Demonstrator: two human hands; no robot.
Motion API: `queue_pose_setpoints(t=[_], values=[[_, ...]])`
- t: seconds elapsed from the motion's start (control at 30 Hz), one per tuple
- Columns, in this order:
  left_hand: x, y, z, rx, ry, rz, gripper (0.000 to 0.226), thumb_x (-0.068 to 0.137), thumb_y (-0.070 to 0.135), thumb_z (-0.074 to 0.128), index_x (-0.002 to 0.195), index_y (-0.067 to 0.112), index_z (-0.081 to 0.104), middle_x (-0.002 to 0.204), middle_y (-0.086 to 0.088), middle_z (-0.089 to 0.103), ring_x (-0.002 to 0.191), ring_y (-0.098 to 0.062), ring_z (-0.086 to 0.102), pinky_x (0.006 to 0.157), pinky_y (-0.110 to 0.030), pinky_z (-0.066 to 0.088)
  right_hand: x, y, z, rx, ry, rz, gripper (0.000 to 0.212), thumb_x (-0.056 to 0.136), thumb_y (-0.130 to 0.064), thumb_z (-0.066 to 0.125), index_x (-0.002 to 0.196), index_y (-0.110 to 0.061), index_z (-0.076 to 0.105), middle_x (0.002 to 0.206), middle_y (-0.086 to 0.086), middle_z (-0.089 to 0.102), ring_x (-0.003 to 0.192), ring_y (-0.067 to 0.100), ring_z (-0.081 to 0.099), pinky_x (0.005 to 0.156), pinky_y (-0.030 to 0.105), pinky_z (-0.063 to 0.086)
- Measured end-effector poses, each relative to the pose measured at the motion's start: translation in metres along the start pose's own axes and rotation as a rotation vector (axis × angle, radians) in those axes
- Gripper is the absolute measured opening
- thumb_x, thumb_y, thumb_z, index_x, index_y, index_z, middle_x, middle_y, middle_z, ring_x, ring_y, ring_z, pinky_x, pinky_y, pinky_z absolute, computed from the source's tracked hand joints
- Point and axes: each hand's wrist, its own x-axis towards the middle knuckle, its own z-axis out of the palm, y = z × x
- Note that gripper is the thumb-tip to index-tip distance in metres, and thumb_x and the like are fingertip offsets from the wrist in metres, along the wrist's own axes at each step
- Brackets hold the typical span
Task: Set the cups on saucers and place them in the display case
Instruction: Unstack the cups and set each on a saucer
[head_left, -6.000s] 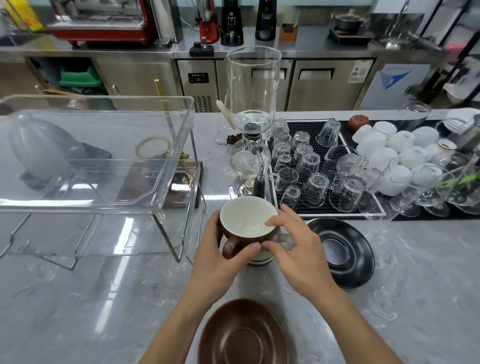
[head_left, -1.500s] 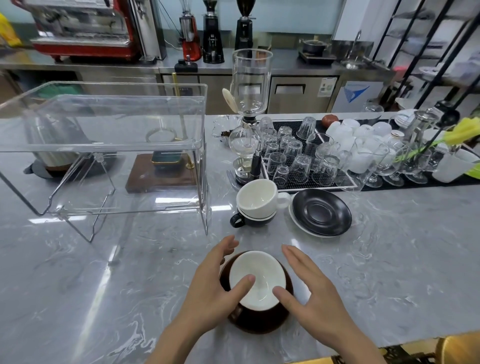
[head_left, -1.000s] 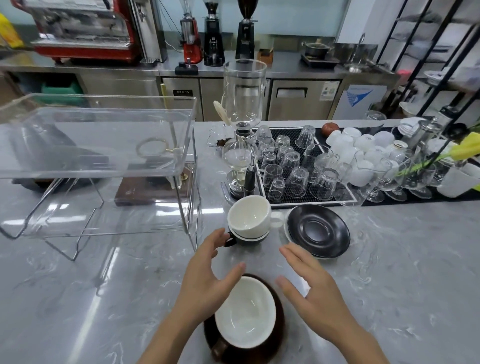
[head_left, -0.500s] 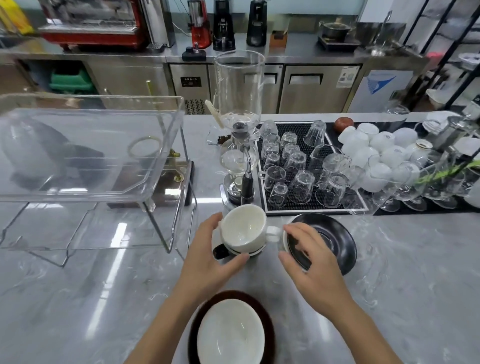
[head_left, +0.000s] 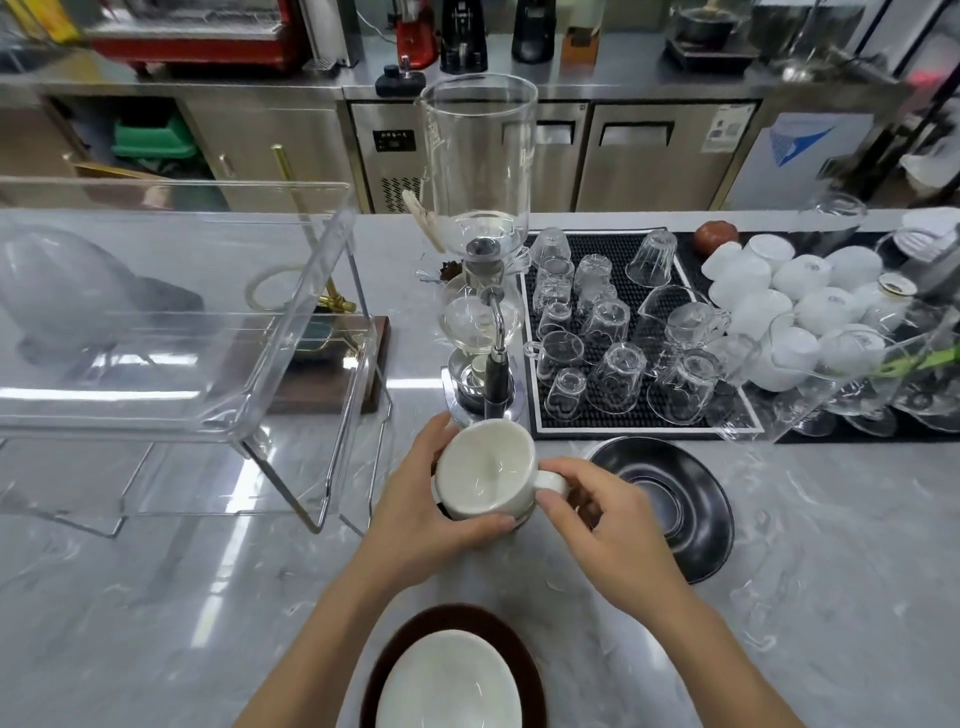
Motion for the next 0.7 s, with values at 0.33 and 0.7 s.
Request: queue_pose_setpoints(t=[0.33,0.7], values=[[0.002,-0.006,0.004,-0.044,-0.010,-0.026,0.121,0.045,0.060,0.091,0.149,0.040,0.033,0.125,0.044,0.050,0.122,0.011,0.051,0.102,-0.019,0.042,0.006,0.008,0.002,0.160,-0.029,0.080,0.004,0.091,-0.026,0.067,0.087,-0.025,0.066,0.071,0.002,0.068,0.069,0.023,0.065,0.068,0.043,0.055],[-0.001,0.004,0.006,-0.177,0.116,0.002,0.124,0.041,0.044,0.098,0.148,0.037,0.035,0.126,0.014,0.065,0.123,-0.002,0.058,0.103,-0.024,0.043,0.005,0.001,0.003,0.219,0.012,0.069,0.007,0.091,-0.021,0.068,0.084,-0.020,0.067,0.069,0.005,0.068,0.067,0.025,0.065,0.070,0.048,0.055]])
